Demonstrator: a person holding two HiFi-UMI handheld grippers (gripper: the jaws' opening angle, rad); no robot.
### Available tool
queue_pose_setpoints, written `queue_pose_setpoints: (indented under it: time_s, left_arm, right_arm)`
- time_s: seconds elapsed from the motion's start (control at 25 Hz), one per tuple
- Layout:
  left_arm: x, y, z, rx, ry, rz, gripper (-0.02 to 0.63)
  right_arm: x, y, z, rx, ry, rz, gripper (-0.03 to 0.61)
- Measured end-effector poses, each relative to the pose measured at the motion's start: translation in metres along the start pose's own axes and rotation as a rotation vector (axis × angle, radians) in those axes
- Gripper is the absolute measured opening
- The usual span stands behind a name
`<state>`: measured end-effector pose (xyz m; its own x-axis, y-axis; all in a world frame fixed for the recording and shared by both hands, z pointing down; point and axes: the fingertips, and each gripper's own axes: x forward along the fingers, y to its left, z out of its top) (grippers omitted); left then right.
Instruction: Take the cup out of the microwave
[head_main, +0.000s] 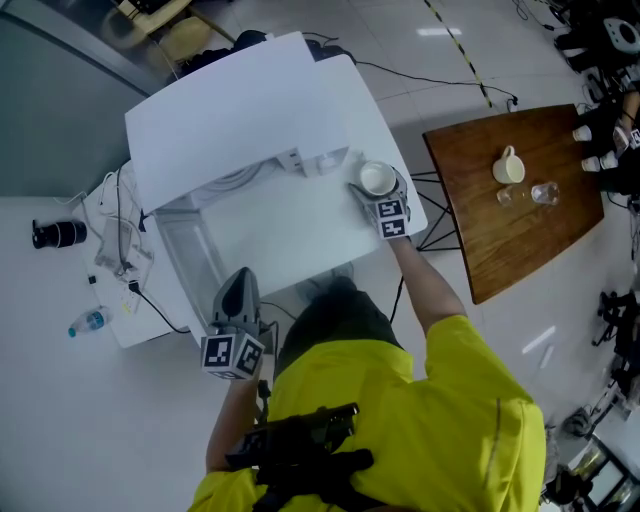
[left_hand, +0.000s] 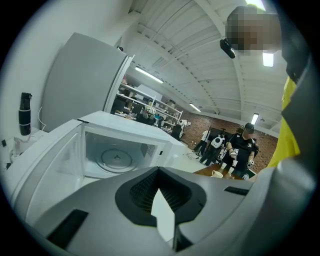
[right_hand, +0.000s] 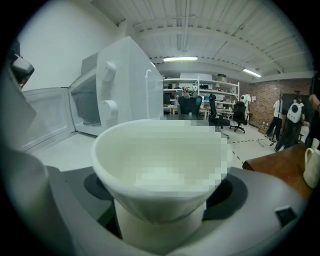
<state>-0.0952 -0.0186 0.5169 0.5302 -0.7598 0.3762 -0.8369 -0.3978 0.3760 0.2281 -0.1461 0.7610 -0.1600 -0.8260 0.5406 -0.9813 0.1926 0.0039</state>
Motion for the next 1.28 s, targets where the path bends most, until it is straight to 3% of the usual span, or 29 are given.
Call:
queue_pose_setpoints:
  time_s: [0.08,0.2,0.28,0.36,0.48,0.68,0.84,1.0,1.28]
  left_arm:
    - [0.002,-0.005,0.000,-0.008,-0.010,-0.028,-0.006]
    - [0.004,-0.012,0.002,-0.021,-0.027,-0.062,-0.006]
    - [0.002,-0.010,0.005,-0.025,-0.029,-0.041,-0.006]
    - [-0.003,-0.004,0.014,-0.033,-0.043,-0.007,-0.006]
    - [-0.017,0.003,0.035,-0.026,-0.085,0.023,-0.006]
    - [-0.047,0.007,0.081,0.000,-0.162,0.052,-0.006]
    - [-0.073,0.001,0.120,0.044,-0.249,0.056,-0.006]
    - [-0.099,0.001,0.139,0.062,-0.310,0.086,-0.006]
    - [-0.120,0.008,0.144,0.092,-0.337,0.124,-0.005]
  right_arm:
    - [-0.003,-0.002,-0.004,-0.008,0.012,-0.011,0.537]
    - [-0.027,-0.002,-0.010,0.003,0.023,-0.020,0.537]
    - [-0.057,0.007,-0.015,0.049,0.035,-0.006,0.537]
    - [-0.097,0.034,-0.005,0.072,0.023,0.066,0.538]
    - [-0.158,0.097,0.057,0.036,-0.076,0.219,0.537]
    - [-0.223,0.165,0.205,0.001,-0.316,0.400,0.494]
    - [-0.262,0.192,0.296,-0.030,-0.476,0.428,0.273]
    - [-0.288,0.210,0.314,-0.037,-0.507,0.389,0.006]
    - [-0.307,0.231,0.305,-0.023,-0.447,0.468,0.003]
